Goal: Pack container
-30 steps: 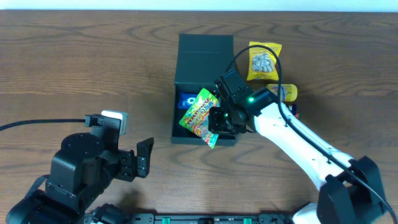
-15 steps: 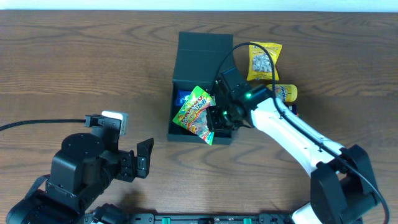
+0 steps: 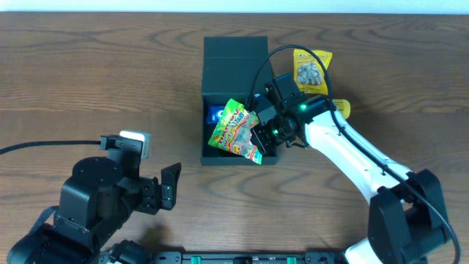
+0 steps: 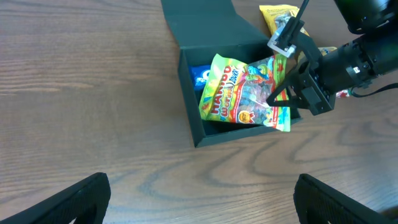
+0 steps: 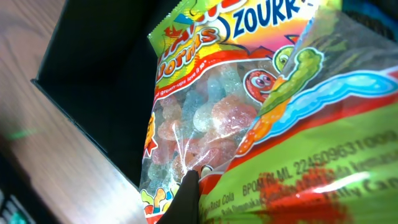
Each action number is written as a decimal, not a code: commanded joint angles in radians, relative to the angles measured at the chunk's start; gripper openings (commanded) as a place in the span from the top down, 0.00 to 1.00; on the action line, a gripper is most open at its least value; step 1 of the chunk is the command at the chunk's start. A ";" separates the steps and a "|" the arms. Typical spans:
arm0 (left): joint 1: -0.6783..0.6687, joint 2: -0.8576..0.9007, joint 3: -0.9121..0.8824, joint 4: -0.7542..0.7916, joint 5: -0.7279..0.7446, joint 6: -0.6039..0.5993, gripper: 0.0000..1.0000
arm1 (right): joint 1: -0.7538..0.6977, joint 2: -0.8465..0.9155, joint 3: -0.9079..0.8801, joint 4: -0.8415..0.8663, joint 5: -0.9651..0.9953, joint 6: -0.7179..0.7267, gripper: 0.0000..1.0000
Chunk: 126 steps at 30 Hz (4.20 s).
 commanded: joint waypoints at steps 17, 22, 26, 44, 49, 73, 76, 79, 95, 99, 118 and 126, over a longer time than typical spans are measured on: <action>0.002 -0.002 0.023 -0.005 0.000 0.000 0.05 | -0.012 -0.013 0.098 -0.034 0.064 -0.229 0.99; 0.002 -0.002 0.023 -0.006 0.000 0.000 0.05 | -0.013 -0.010 0.097 -0.033 0.076 -0.276 0.99; 0.002 -0.002 0.023 -0.006 0.001 0.000 0.05 | -0.014 -0.010 0.089 -0.032 0.146 -0.275 0.92; 0.002 -0.002 0.023 -0.006 0.004 0.000 0.04 | 0.027 -0.039 0.191 0.032 0.077 -0.085 0.99; 0.002 -0.002 0.023 -0.006 0.005 0.000 0.05 | 0.056 0.059 0.169 0.116 0.028 -0.039 0.98; 0.002 -0.002 0.023 -0.022 0.007 0.000 0.05 | 0.065 0.261 0.203 0.053 -0.027 0.047 0.99; 0.002 -0.002 0.023 -0.022 0.007 0.000 0.04 | 0.065 0.200 0.204 0.080 -0.006 0.047 0.99; 0.002 -0.002 0.023 -0.022 0.007 0.000 0.05 | 0.065 0.180 0.204 0.129 0.020 0.047 0.99; 0.002 -0.002 0.023 -0.023 0.008 0.000 0.05 | 0.076 0.388 0.203 0.221 0.018 0.108 0.99; 0.002 -0.002 0.023 -0.023 0.007 0.000 0.05 | 0.076 0.406 0.203 0.173 0.014 0.109 0.99; 0.002 -0.002 0.023 -0.021 0.007 0.000 0.05 | 0.052 0.203 0.213 0.029 0.198 0.084 0.99; 0.002 -0.002 0.023 -0.023 0.007 0.000 0.05 | 0.051 0.253 0.212 0.005 0.330 0.119 0.99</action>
